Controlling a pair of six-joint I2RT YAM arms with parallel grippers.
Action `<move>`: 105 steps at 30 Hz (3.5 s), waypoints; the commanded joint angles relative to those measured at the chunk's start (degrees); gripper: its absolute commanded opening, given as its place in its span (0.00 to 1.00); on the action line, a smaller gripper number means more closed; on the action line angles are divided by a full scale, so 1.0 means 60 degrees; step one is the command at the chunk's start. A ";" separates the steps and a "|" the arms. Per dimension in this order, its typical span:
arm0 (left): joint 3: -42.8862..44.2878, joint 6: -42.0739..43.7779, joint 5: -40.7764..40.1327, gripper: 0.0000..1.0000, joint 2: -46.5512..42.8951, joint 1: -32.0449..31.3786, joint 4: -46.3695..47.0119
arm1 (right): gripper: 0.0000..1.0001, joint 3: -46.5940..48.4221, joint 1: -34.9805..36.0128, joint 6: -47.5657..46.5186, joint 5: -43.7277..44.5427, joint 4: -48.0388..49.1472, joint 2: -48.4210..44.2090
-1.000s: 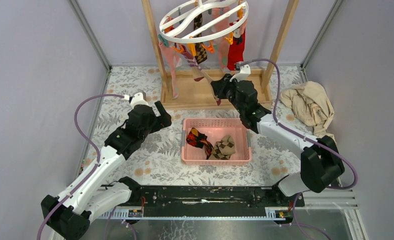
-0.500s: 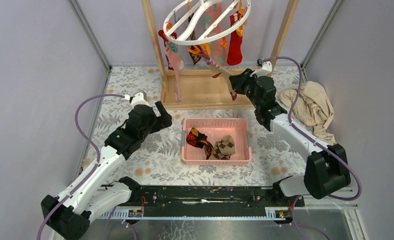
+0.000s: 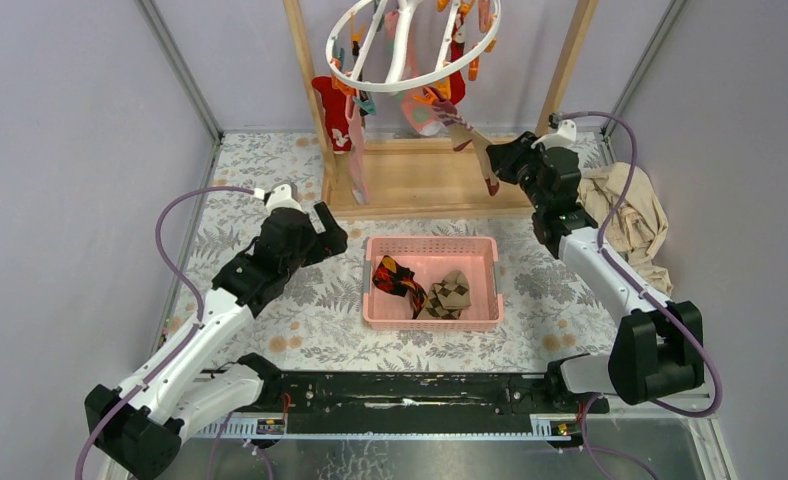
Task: Remove the socks clipped to the hanger
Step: Remove the sock from the hanger.
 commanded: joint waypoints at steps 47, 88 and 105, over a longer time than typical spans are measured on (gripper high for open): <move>0.0579 0.0618 0.2182 0.98 0.1062 -0.1410 0.2859 | 0.18 0.0157 -0.2193 0.4147 -0.7292 0.1369 0.0099; -0.0255 0.0399 0.4393 0.99 0.1328 -0.1831 0.6905 | 0.19 0.0270 0.1266 0.6527 -0.9101 0.4446 0.0883; 0.0021 0.0758 0.4197 0.78 0.1901 -0.2051 0.7480 | 0.19 0.0194 0.1369 0.6570 -0.9130 0.4574 0.0898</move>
